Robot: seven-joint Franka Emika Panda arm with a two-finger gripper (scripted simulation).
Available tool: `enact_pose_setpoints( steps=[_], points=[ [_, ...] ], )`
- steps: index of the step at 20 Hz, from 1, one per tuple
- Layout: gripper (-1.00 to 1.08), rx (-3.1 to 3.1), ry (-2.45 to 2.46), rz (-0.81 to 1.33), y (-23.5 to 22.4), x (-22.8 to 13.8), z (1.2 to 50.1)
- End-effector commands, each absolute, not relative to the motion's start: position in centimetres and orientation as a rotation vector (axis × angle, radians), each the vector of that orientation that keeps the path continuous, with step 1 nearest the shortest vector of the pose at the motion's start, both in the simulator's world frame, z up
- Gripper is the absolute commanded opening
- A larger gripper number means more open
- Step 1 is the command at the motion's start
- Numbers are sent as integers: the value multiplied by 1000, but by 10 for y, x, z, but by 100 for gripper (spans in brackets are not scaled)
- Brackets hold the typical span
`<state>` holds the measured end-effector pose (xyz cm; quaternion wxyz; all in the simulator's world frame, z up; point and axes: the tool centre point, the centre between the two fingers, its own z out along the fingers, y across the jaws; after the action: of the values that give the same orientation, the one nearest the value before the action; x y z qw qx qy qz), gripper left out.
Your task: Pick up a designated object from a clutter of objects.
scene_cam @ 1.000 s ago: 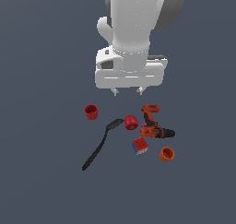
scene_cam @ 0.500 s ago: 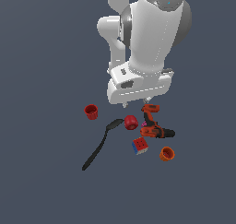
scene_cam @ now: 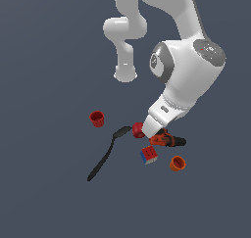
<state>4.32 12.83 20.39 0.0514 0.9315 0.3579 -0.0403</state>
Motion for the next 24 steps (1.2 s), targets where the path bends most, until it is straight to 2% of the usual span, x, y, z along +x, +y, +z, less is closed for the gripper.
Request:
enact_pose_setpoints(
  steps=[1, 13, 24],
  points=[
    [68, 2751, 1255, -146, 147, 45, 184],
    [68, 2311, 1912, -237, 228, 36, 92],
    [68, 2107, 2139, -266, 260, 25, 55]
  ],
)
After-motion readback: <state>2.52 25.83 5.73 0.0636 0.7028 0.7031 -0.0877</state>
